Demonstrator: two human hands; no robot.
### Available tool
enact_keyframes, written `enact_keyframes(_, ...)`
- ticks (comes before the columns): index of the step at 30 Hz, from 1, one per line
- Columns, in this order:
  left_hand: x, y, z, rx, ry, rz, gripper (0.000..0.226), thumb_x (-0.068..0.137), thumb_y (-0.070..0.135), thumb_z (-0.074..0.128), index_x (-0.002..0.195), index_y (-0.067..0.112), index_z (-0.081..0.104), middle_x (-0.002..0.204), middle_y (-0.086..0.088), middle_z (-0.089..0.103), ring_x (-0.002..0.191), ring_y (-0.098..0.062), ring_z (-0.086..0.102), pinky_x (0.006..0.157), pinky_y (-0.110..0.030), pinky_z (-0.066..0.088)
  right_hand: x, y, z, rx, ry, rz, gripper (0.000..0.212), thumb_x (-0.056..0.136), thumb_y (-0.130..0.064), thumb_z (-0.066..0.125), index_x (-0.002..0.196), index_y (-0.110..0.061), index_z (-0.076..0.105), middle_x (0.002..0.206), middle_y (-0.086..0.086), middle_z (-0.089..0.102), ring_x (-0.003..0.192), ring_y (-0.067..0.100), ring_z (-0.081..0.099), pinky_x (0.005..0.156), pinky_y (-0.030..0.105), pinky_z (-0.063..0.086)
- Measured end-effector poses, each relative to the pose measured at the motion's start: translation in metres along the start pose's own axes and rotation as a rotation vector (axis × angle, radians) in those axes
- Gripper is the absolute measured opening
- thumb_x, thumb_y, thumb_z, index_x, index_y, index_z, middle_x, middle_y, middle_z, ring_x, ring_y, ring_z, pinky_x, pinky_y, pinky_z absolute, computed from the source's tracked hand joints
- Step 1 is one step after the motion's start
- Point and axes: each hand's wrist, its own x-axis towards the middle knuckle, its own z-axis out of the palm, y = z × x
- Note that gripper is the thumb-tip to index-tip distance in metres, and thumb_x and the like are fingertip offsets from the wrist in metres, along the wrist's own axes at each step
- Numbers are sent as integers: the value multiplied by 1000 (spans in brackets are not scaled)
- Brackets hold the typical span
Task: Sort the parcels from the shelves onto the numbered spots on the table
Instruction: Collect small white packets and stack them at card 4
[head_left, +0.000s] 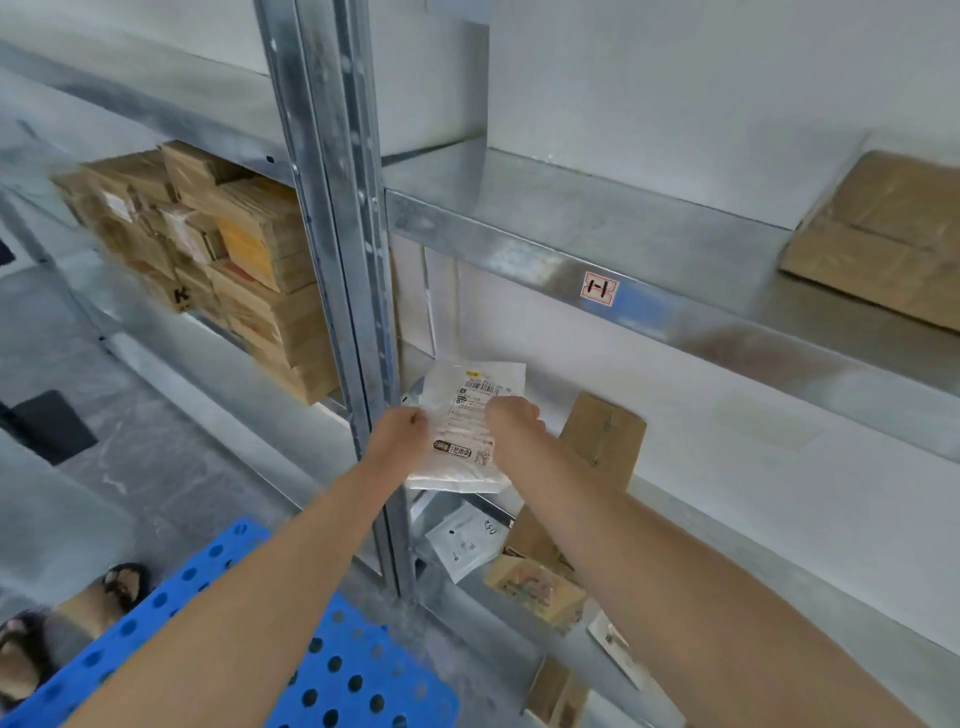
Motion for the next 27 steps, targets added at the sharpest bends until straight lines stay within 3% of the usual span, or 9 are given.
enact_keyframes(3,-32,-10,-14,-106,-1,30,26,95,11,43,87,4,67,81,-13,59,76,-23,50,70,-28,38,-22,7,4,144,78,0,45,90,-16,39,132,-2,46,123,8,52,110,26,50,87,33,43)
enact_keyframes(5,-54,-21,-26,-157,40,35,24,92,11,45,78,11,65,75,-10,57,74,-22,48,70,-30,39,-54,14,2,182,87,-74,35,91,-13,39,121,1,51,103,8,48,86,22,47,71,28,38)
enact_keyframes(8,-97,-24,-47,-231,94,77,18,94,15,45,80,19,57,75,-8,52,73,-19,44,68,-29,36,-103,23,-4,155,84,-210,31,96,-15,39,119,0,53,102,11,57,68,19,49,48,24,33)
enact_keyframes(13,-170,-32,-85,-334,224,114,27,98,14,43,77,18,59,75,-4,56,71,-19,49,66,-27,40,-165,24,1,184,-31,-436,30,93,-7,37,117,-3,54,111,10,64,86,23,60,50,23,42)
enact_keyframes(16,-210,-44,-102,-367,331,101,28,99,13,41,84,7,64,74,-7,56,70,-19,49,61,-27,41,-194,19,9,193,-128,-542,31,89,-4,38,115,-5,56,112,9,65,96,26,63,70,32,55)
enact_keyframes(18,-235,-55,-110,-406,423,74,29,99,12,41,86,2,65,80,-12,60,73,-20,53,68,-36,50,-211,19,19,152,-190,-570,30,90,-7,39,114,-7,57,113,8,65,96,25,64,74,35,56)
enact_keyframes(21,-264,-73,-114,-394,533,14,27,98,14,40,84,10,62,87,-12,64,78,-20,55,76,-43,52,-232,27,36,78,-280,-643,23,94,-8,39,110,-8,55,106,2,62,85,19,60,55,25,48)
enact_keyframes(24,-285,-91,-110,-367,609,-38,30,99,13,41,86,-5,61,71,-7,56,64,-15,46,60,-30,41,-240,39,54,15,-355,-676,26,95,-9,39,117,-7,52,112,3,61,88,19,58,46,20,37)
enact_keyframes(27,-299,-111,-100,-311,670,-99,28,98,12,43,77,-3,55,61,0,45,55,-10,35,51,-22,29,-241,51,75,-49,-402,-669,24,95,-8,40,117,-7,49,111,4,59,87,19,57,47,21,37)
